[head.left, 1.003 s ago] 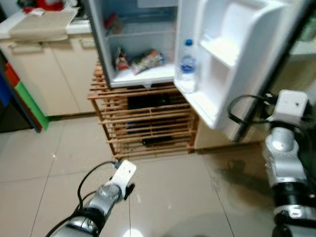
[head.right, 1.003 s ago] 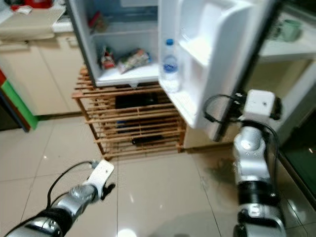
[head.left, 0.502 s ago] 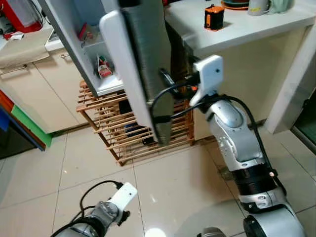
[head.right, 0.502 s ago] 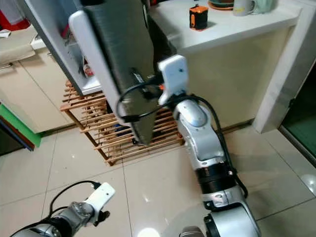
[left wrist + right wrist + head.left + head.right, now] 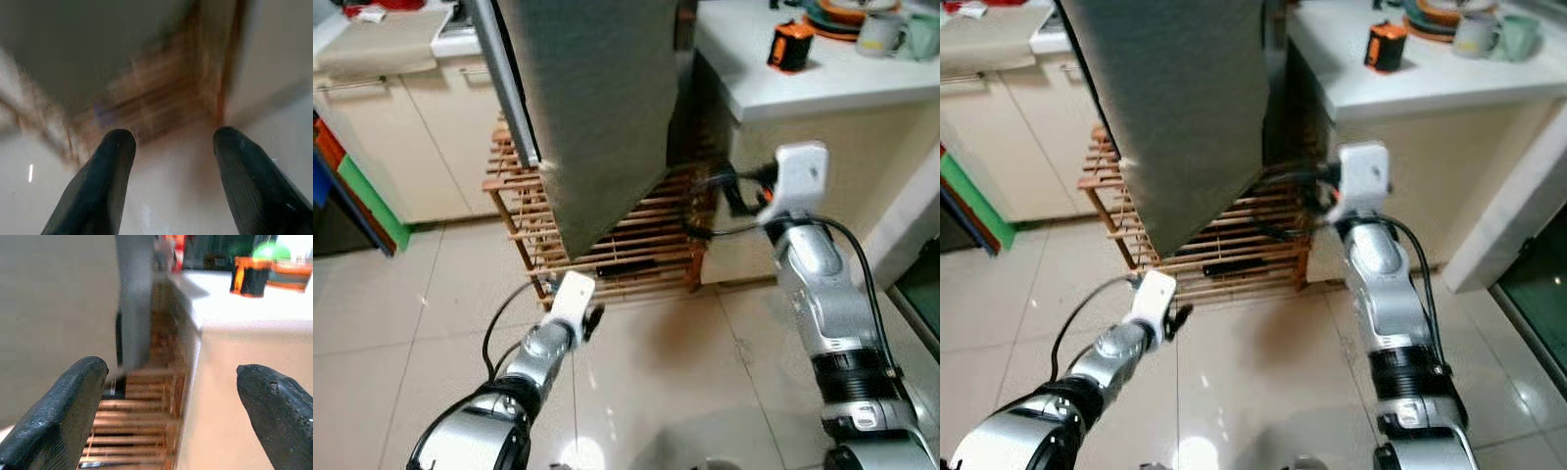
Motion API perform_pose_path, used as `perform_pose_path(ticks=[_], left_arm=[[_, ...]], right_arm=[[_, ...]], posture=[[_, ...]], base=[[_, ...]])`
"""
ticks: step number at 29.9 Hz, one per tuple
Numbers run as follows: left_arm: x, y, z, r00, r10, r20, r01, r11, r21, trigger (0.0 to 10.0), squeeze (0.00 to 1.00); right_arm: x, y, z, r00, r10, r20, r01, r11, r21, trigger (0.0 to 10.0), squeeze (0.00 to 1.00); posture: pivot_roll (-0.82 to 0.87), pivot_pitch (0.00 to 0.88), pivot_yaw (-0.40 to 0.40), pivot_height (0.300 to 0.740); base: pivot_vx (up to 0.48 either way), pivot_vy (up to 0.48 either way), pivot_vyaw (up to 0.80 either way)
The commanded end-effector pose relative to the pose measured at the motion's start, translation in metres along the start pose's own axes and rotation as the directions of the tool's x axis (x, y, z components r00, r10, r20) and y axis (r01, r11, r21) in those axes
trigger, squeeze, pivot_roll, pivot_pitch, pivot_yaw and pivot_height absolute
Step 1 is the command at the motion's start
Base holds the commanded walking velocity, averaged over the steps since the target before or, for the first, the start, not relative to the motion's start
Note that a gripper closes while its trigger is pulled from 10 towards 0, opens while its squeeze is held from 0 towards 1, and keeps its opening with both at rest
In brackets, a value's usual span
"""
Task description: Restocking fridge
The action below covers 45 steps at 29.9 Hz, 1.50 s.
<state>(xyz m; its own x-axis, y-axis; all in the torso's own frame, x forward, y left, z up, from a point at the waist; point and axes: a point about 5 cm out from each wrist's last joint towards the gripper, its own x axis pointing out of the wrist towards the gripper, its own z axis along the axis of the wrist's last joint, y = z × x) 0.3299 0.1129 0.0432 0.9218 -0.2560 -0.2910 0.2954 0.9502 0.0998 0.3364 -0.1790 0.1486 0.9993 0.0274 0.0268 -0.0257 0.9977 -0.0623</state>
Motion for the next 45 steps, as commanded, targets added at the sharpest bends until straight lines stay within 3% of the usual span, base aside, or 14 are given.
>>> perform_pose_path(ticks=[1, 2, 3, 4, 7, 13, 23, 37, 41, 45], left_arm=[[0.007, 0.000, 0.036, 0.986, -0.001, 0.164, 0.002, 1.000, -0.011, 10.0, 0.00], [0.007, 0.000, 0.049, 0.973, -0.001, 0.230, 0.006, 1.000, -0.023, 10.0, 0.00], [0.007, 0.000, 0.049, 0.973, -0.001, 0.230, 0.006, 1.000, -0.023, 10.0, 0.00], [0.006, 0.002, 0.073, 0.940, 0.011, 0.341, 0.000, 0.999, -0.032, 10.0, 0.00], [0.003, 0.005, 0.098, 0.897, 0.004, 0.442, 0.006, 1.000, -0.022, 10.0, 0.00], [-0.002, 0.008, 0.117, 0.872, -0.003, 0.489, 0.016, 1.000, -0.022, 10.0, 0.00], [-0.001, 0.020, 0.107, 0.914, 0.043, 0.403, -0.016, 0.997, -0.070, 10.0, 0.00], [-0.001, 0.023, 0.117, 0.913, 0.026, 0.408, -0.004, 0.998, -0.055, 10.0, 0.00], [0.000, 0.028, 0.115, 0.922, 0.065, 0.382, -0.016, 0.991, -0.130, 10.0, 0.00], [0.000, 0.030, 0.115, 0.922, 0.077, 0.378, -0.027, 0.990, -0.137, 10.0, 0.00]], right_arm=[[0.001, -0.001, -0.001, 1.000, -0.028, -0.005, 0.028, 1.000, 0.012, 10.0, 0.00], [0.000, -0.002, -0.004, 0.999, -0.032, -0.014, 0.033, 0.999, 0.022, 10.0, 0.00], [0.000, -0.002, -0.004, 0.999, -0.032, -0.014, 0.033, 0.999, 0.022, 10.0, 0.00], [0.000, -0.001, -0.004, 0.999, -0.034, 0.002, 0.034, 0.999, 0.008, 10.0, 0.00], [0.003, 0.004, -0.005, 0.999, -0.032, 0.007, 0.032, 0.999, 0.010, 10.0, 0.00], [0.007, 0.011, -0.004, 0.999, -0.040, 0.019, 0.040, 0.999, 0.009, 10.0, 0.00], [0.005, 0.016, -0.009, 0.999, -0.041, 0.024, 0.041, 0.999, 0.004, 10.0, 0.00], [0.008, 0.023, -0.012, 0.999, -0.030, 0.026, 0.029, 0.999, 0.012, 10.0, 0.00], [0.008, 0.024, -0.012, 0.999, -0.024, 0.025, 0.024, 1.000, 0.013, 10.0, 0.00], [0.008, 0.026, -0.013, 0.999, -0.022, 0.027, 0.022, 1.000, 0.015, 10.0, 0.00]], posture=[[-0.16, 0.000, 0.040, 0.740], [-0.15, 0.000, 0.039, 0.740], [-0.15, 0.000, 0.039, 0.740], [-0.14, 0.000, 0.037, 0.740], [-0.13, 0.000, 0.036, 0.740], [-0.13, 0.000, 0.042, 0.740], [-0.12, 0.000, 0.054, 0.740], [-0.11, 0.000, 0.061, 0.740], [-0.11, 0.000, 0.062, 0.740], [-0.10, 0.000, 0.063, 0.740]], base=[[0.000, 0.000, 0.00], [0.000, 0.000, 0.00], [0.000, 0.000, 0.00], [0.442, 0.000, 0.68], [0.444, 0.000, 0.67], [0.445, 0.000, 0.42], [0.446, 0.000, 0.00], [0.446, 0.000, 0.00], [0.446, 0.000, 0.00], [0.443, 0.000, 0.00]])
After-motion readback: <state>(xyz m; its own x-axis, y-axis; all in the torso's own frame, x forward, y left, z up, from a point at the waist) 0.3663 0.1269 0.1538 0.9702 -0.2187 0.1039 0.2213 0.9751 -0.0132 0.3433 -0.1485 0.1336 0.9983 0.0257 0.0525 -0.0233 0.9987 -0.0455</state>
